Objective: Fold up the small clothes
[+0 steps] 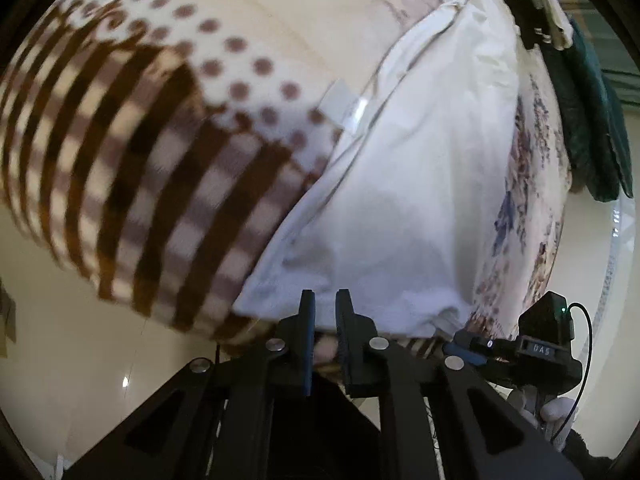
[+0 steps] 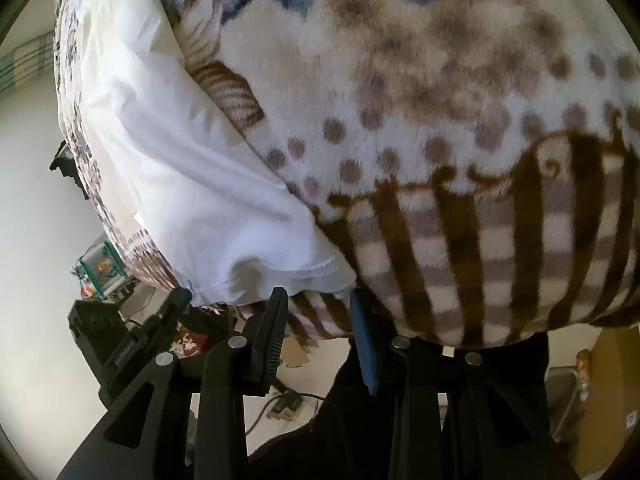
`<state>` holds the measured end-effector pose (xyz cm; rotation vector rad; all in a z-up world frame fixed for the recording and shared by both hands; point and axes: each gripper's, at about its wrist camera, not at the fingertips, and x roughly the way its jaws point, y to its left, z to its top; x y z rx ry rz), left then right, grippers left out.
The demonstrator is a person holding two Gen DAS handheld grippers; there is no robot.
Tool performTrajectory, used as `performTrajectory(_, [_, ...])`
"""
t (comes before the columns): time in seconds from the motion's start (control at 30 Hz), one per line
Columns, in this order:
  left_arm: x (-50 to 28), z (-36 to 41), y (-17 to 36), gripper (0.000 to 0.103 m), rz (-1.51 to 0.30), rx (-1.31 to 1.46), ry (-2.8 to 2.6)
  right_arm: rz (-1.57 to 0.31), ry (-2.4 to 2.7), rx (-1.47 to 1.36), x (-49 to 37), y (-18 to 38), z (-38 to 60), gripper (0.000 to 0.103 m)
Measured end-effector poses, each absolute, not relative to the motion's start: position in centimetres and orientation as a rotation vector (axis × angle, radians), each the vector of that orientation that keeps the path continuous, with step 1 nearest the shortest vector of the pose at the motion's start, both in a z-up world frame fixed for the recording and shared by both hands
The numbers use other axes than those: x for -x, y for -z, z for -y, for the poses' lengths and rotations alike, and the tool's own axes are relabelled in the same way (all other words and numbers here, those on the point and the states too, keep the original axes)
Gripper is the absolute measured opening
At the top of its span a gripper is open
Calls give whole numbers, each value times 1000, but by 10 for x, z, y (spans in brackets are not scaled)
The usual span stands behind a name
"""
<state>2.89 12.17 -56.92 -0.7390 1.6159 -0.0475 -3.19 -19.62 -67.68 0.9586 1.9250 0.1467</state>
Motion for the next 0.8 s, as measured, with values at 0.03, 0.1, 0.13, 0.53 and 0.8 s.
performTrajectory(0.03, [-26,-123,569,18,-1617,752,43,-1916,-143,-999,33,678,198,34])
performTrajectory(0.1, [-22,-128,569,20,-1608,783,28,-1896,-121,-1087,35,683,202,34])
performTrajectory(0.13, [-22,-131,572,20,-1612,798,16,-1884,-109,-1122,35,685,204,34])
performTrajectory(0.53, [-24,-146,590,19,-1559,954,-38,-1884,-44,-1004,38,665,203,3])
performTrajectory(0.8, [-23,-154,572,5,-1516,879,-12,-1935,-88,-977,26,663,196,7])
